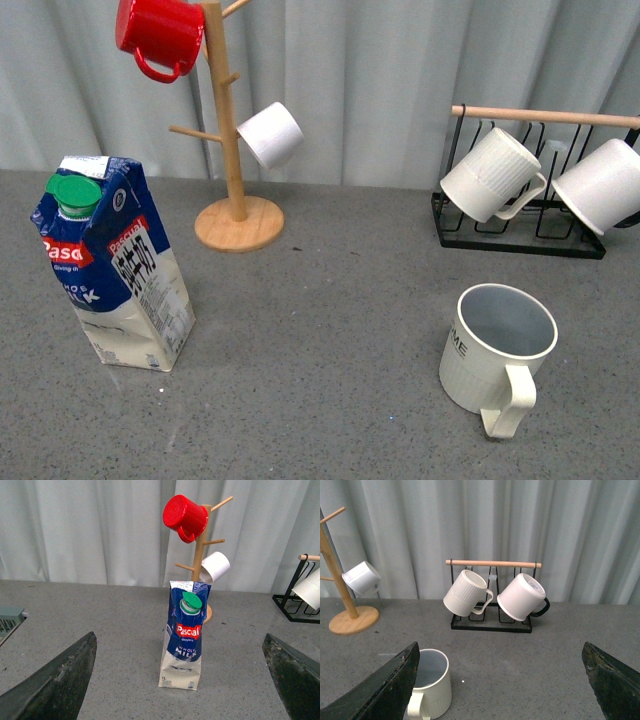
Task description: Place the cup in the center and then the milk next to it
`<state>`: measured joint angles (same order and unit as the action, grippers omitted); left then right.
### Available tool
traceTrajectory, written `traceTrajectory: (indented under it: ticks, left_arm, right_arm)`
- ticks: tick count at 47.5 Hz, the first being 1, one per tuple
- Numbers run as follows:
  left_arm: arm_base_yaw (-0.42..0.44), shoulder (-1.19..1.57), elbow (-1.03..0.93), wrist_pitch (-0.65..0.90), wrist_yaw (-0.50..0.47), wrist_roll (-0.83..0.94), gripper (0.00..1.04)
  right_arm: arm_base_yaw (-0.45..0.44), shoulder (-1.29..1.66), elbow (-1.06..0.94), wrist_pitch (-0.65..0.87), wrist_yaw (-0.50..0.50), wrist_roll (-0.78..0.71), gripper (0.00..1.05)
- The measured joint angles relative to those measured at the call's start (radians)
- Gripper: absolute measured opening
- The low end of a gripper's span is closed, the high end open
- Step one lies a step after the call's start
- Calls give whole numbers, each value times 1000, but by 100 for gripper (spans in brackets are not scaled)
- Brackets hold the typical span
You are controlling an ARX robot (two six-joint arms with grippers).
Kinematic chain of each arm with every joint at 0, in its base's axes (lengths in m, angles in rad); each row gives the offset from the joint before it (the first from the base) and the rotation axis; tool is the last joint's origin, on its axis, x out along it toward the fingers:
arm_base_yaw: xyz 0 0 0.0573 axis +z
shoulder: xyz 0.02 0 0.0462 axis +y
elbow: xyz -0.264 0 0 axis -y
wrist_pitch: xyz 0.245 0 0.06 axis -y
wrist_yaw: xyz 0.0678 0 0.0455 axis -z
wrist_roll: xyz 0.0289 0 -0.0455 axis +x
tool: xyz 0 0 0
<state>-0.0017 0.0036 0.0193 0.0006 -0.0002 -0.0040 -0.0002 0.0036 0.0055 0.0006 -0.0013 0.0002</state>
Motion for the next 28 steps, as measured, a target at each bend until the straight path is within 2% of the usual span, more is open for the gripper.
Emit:
traceTrajectory:
  ticks: [28]
  left_arm:
    - [0,0,0,0,0,0,98]
  right_arm:
    - [0,0,0,0,0,0,95]
